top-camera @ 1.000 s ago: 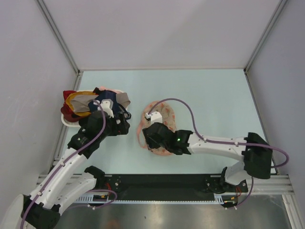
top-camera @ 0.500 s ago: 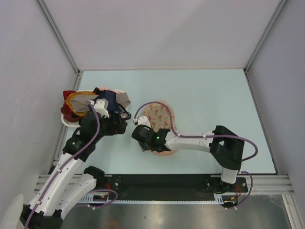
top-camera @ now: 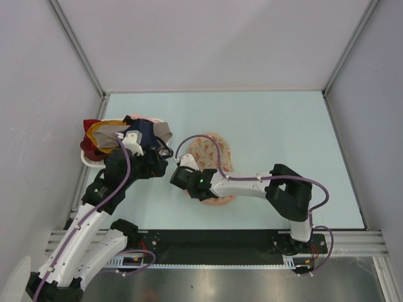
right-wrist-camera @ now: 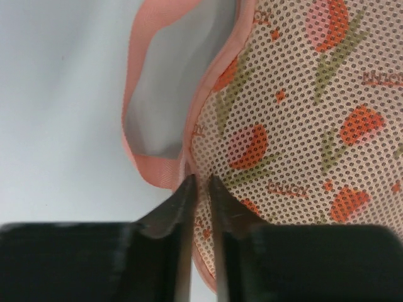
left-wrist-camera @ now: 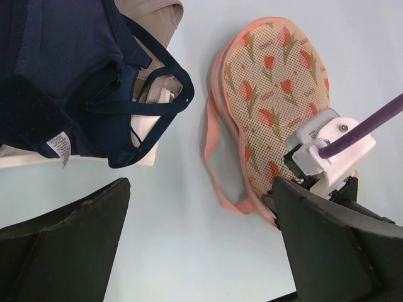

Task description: Unzip the laundry bag and remove the bra

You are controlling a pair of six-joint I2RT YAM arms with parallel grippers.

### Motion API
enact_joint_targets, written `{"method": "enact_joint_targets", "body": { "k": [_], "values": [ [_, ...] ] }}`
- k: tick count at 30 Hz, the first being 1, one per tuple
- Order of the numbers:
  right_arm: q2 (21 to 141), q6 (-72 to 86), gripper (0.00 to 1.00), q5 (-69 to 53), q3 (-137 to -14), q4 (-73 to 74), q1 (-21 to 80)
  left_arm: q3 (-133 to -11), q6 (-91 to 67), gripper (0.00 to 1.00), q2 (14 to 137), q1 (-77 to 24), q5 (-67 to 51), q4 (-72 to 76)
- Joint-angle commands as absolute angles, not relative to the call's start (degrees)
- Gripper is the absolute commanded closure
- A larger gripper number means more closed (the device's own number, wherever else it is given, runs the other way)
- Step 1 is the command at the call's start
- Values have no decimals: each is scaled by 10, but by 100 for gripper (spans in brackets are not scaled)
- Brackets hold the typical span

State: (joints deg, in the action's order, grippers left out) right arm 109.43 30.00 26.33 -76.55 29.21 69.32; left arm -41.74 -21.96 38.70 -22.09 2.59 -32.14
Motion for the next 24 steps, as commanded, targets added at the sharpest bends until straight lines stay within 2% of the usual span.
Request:
{"method": "enact_joint_targets", "body": {
  "k": [1,2,3,15,24],
  "values": [
    [1099,305,90,284,-795,307,697,-417,-214,0,378,-214,22,-306],
    [1095,303,98,283,-796,307,697,-417,-214,0,378,-213,21,-306],
    [1092,302,100,283,-800,308,697,-417,-215,0,378,-212,21,-305],
    [980,305,100,289,-794,302,678,-414,-214,0,379,-206,25,-305],
    [878,323,100,308,-702,301,602,-412,-214,0,384,-205,29,-307]
  ]
}}
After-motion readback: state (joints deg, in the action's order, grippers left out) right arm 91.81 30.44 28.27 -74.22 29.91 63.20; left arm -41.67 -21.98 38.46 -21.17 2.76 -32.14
